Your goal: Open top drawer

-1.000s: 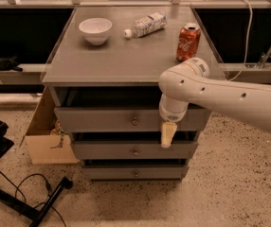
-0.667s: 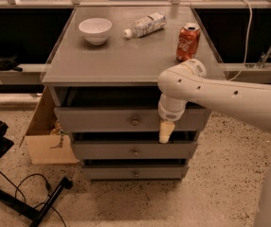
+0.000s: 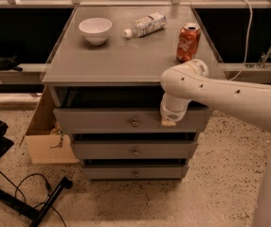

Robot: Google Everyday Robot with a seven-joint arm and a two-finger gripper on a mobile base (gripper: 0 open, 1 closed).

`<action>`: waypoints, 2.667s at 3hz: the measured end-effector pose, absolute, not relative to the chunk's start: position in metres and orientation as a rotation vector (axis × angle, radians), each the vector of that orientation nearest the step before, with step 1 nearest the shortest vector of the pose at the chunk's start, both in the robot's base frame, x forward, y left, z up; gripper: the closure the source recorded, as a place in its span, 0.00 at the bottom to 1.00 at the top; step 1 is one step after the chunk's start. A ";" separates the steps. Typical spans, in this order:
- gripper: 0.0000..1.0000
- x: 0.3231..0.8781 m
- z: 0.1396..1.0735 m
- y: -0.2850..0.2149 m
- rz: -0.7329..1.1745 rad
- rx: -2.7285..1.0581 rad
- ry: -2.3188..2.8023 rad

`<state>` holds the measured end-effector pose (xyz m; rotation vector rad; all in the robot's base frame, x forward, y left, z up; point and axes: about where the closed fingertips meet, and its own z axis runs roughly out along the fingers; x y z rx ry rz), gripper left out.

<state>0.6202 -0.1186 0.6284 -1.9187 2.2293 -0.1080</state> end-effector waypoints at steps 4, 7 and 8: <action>1.00 0.609 0.647 -0.129 -0.096 -1.936 2.244; 1.00 0.589 0.652 -0.140 -0.075 -1.981 2.256; 1.00 0.579 0.655 -0.143 -0.064 -1.997 2.262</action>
Offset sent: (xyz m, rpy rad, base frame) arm -0.1667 -0.1562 0.1199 -0.2951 0.3035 0.1668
